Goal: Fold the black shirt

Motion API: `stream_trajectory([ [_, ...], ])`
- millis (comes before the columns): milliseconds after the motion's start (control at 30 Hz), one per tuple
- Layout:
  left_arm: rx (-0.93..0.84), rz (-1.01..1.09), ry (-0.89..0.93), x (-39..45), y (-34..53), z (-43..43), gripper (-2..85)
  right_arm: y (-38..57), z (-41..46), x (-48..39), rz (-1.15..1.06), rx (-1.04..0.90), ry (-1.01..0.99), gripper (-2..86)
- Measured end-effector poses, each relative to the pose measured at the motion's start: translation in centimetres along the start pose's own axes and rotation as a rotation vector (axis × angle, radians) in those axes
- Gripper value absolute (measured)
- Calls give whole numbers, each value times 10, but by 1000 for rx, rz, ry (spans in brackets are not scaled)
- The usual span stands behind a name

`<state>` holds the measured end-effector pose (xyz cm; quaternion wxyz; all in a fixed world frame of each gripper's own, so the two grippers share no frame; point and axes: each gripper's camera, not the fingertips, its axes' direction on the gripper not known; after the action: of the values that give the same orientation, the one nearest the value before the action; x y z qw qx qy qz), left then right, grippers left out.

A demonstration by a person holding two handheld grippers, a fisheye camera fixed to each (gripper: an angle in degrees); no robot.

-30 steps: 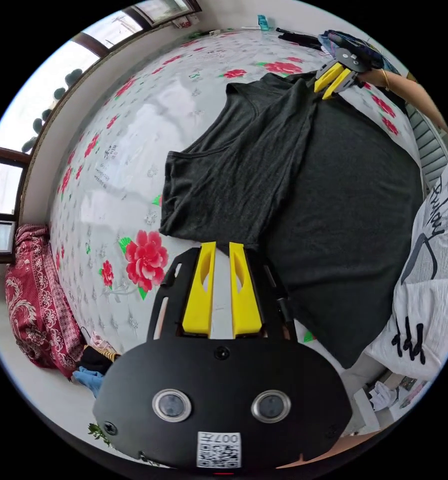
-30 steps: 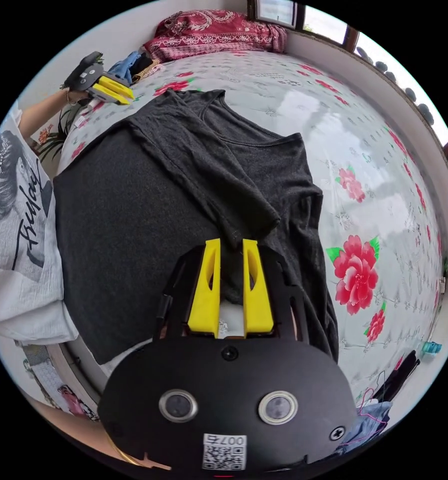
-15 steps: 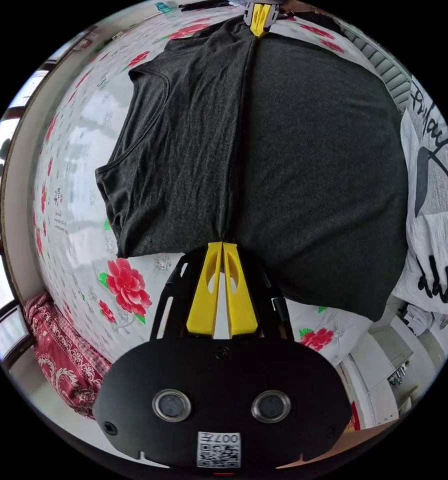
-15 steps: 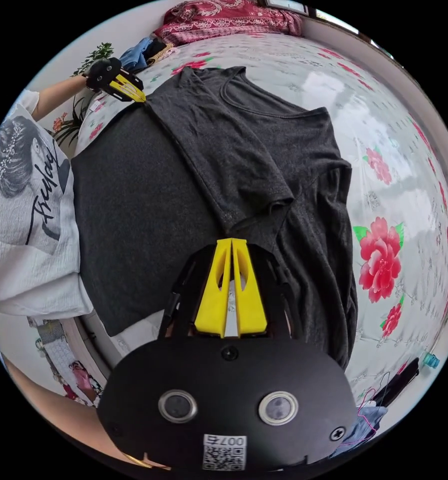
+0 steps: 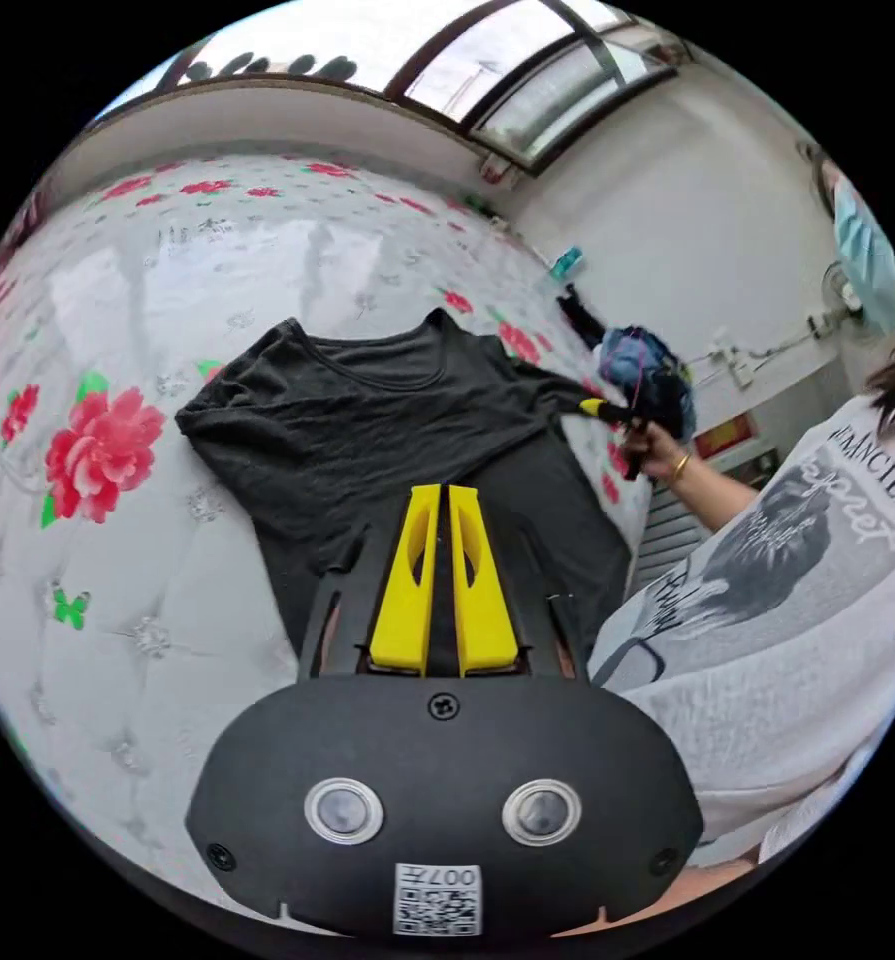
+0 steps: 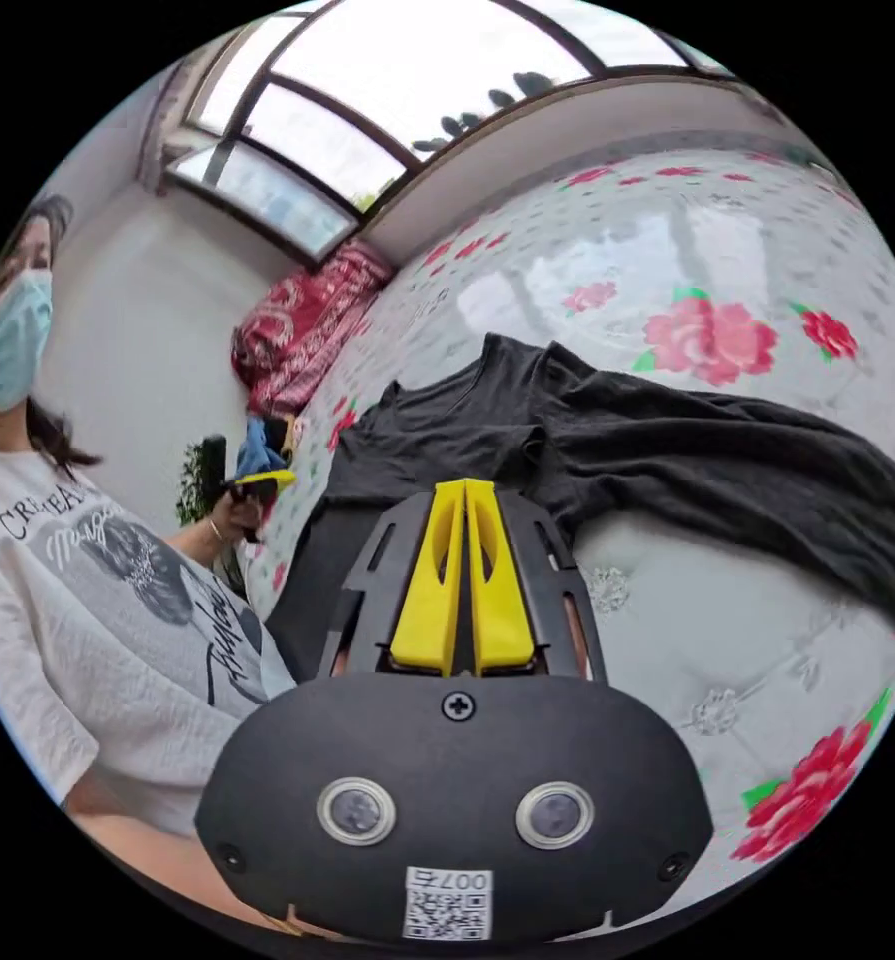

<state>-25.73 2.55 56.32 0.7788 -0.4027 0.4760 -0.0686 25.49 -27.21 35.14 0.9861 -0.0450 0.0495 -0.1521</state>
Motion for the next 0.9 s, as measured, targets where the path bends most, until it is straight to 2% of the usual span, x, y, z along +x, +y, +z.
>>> stream_trajectory([
  [67,85,-10,144,-5,3,-11,16,21,-25,11,70,110,-3,0],
  [200,199,4,406,-8,-3,-31,-2,61,-93,41,186,280,164,10],
  [400,154,-3,475,13,-34,-51,-9,135,-176,158,575,583,221,43],
  [567,212,-48,535,29,-56,-47,-10,180,-197,240,785,683,118,51],
  [767,192,-50,561,57,-89,-22,-10,208,-197,284,866,726,33,33],
  [900,112,-31,452,76,-105,-11,-10,218,-195,308,890,808,-69,10],
])
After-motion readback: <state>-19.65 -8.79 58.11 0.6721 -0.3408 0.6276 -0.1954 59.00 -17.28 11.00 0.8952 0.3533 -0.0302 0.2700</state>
